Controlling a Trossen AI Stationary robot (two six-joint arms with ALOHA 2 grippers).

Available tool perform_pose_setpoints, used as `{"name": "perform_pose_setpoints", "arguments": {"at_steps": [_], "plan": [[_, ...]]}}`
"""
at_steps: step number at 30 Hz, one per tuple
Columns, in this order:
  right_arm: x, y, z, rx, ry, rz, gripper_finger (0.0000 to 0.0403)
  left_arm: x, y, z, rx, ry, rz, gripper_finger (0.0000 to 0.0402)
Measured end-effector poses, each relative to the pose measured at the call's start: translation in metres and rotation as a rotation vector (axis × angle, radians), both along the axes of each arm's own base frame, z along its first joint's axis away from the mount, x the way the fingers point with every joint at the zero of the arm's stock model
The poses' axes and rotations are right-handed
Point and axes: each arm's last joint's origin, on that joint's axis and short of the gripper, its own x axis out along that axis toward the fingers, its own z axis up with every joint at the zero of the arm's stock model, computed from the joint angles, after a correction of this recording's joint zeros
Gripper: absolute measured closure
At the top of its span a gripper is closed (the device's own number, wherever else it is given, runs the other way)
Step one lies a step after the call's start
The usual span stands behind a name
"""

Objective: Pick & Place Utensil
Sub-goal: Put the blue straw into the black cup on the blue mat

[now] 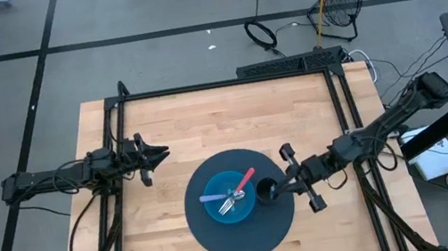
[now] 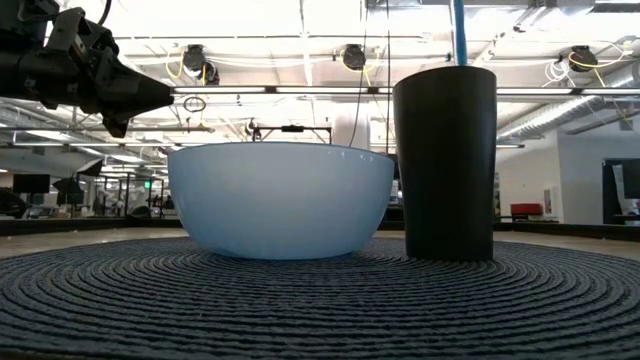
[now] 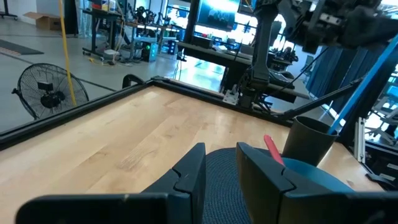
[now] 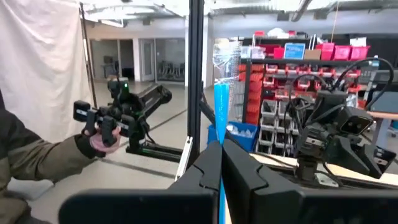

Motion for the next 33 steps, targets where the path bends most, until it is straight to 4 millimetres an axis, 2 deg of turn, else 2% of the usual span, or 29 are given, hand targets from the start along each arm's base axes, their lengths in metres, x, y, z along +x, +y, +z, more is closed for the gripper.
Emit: {"name": "perform_pose_setpoints", "arguments": {"at_steps": [8,16,33], "plan": [[-0.021,-0.01,-0.025,0.009,-0.067,-0.004,0.0403,0.0,0.0,0.0,-0.019,-0.005,0.001,0.0309],[-0.032,-0.021,-0.052,0.044,-0.094,-0.019,0.0403,0.0,0.001,0.001,-0.018,-0.013,0.033,0.0309],[-0.015,-0.015,-0.085,0.002,0.023,-0.025,0.0403,0.0,0.001,0.001,-0.019,-0.015,0.037,0.0309]]}}
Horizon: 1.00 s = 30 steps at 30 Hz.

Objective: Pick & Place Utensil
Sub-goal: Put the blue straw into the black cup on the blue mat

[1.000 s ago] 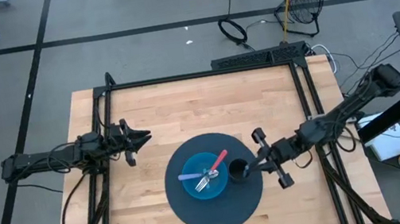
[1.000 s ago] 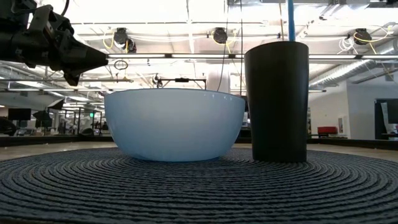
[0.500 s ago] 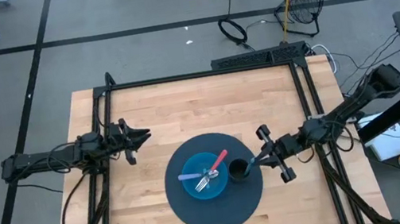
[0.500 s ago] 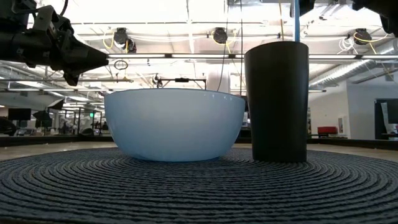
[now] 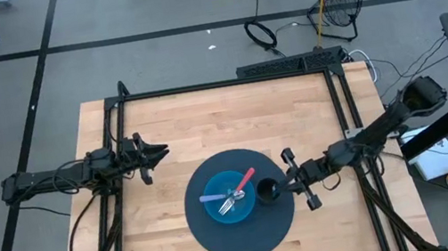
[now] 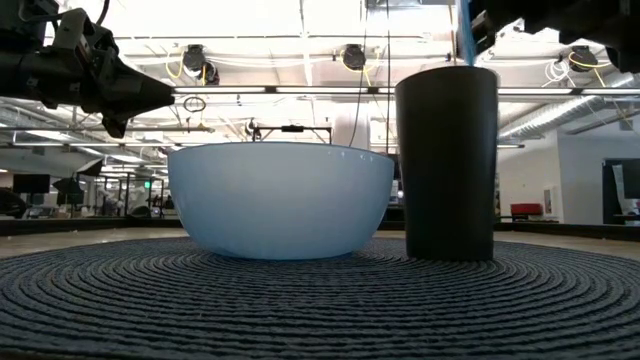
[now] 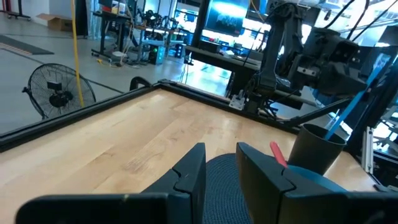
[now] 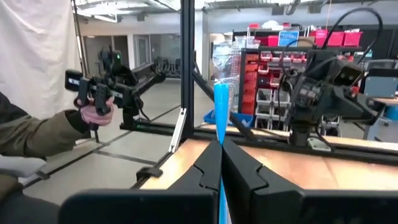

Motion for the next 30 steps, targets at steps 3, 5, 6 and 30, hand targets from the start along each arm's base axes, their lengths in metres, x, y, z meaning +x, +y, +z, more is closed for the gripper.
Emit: {"name": "perform_pose_setpoints", "arguments": {"at_steps": [3,5,6,30], "plan": [[0.003,0.001,-0.005,-0.009,0.01,-0.001,0.0403,0.0,0.0,0.0,0.0,0.0,0.0,0.0309],[0.005,0.002,-0.008,-0.021,0.02,-0.003,0.0403,0.0,0.0,0.0,0.0,-0.001,0.0,0.0309],[0.005,0.002,-0.01,-0.027,0.03,-0.003,0.0403,0.0,0.0,0.0,0.0,-0.001,0.0,0.0309],[0.009,-0.017,-0.002,-0.032,-0.026,-0.019,0.0403,0.0,0.0,0.0,0.001,0.003,0.017,0.0309]]}}
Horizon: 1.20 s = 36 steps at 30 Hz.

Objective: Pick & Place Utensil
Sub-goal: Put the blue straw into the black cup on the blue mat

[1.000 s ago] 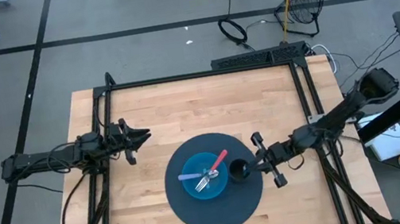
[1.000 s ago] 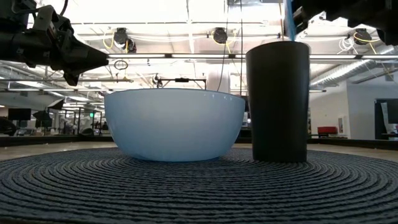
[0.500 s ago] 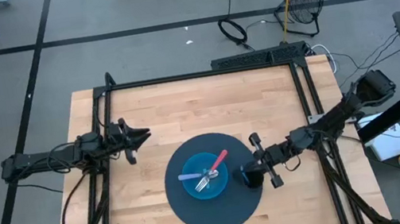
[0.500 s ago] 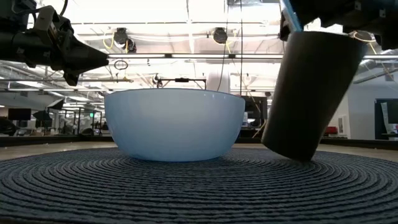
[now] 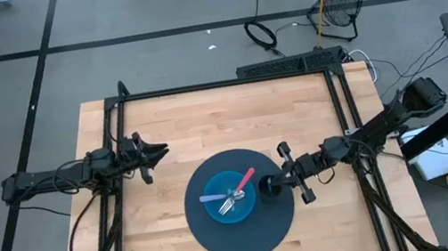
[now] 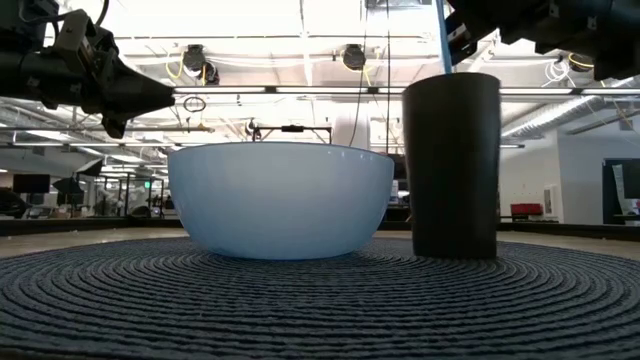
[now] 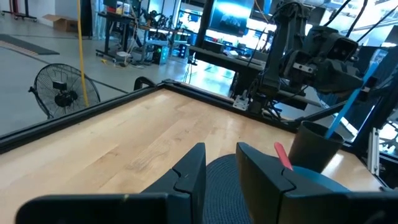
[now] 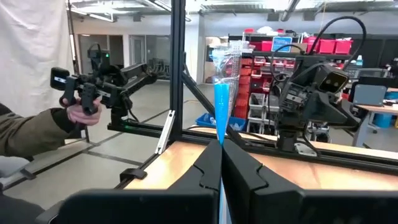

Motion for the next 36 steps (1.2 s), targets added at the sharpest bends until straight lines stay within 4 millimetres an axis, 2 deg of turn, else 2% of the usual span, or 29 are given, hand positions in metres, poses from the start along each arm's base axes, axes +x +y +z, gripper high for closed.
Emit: {"name": "perform_pose_setpoints", "arguments": {"at_steps": [9,23,36], "plan": [[0.0,0.0,-0.001,0.032,0.018,-0.001,0.0395,0.0,0.0,0.0,0.002,0.005,0.0,0.0309],[0.001,-0.002,-0.001,0.042,0.023,-0.007,0.0328,0.0,0.0,0.0,0.0,0.005,0.0,0.0309],[0.005,-0.017,-0.002,0.092,0.042,-0.069,0.0278,0.0,0.0,-0.001,0.0,0.006,0.0,0.0309]]}}
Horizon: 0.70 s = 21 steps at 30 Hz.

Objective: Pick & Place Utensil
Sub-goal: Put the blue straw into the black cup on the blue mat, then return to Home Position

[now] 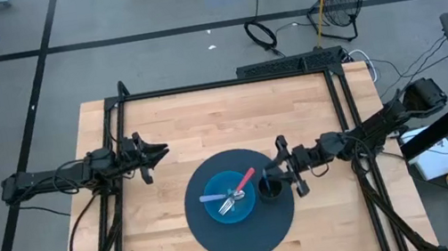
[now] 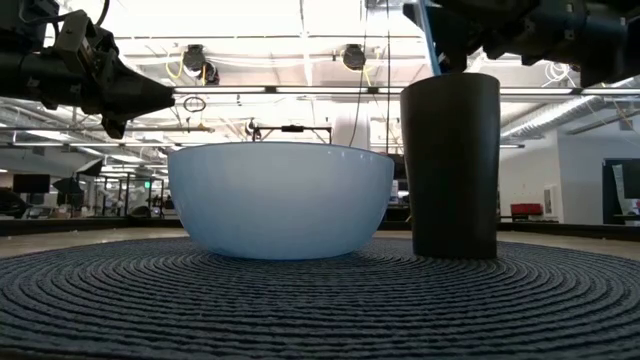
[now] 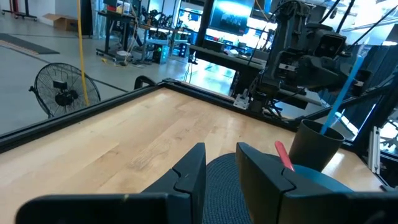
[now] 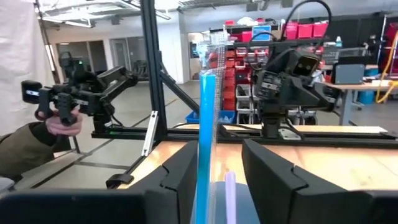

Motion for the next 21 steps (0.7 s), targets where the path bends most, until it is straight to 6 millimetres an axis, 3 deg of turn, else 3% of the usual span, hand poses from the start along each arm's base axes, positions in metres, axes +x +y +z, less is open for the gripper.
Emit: {"name": "perform_pose_setpoints", "arguments": {"at_steps": [12,21], "plan": [[0.002,-0.007,-0.013,-0.009,0.135,-0.115,0.0218,0.0,0.0,-0.001,0.001,0.007,0.0,0.0309],[0.002,-0.006,-0.013,-0.056,0.125,-0.115,0.0209,0.0,0.0,-0.001,0.0,0.007,0.0,0.0309]]}}
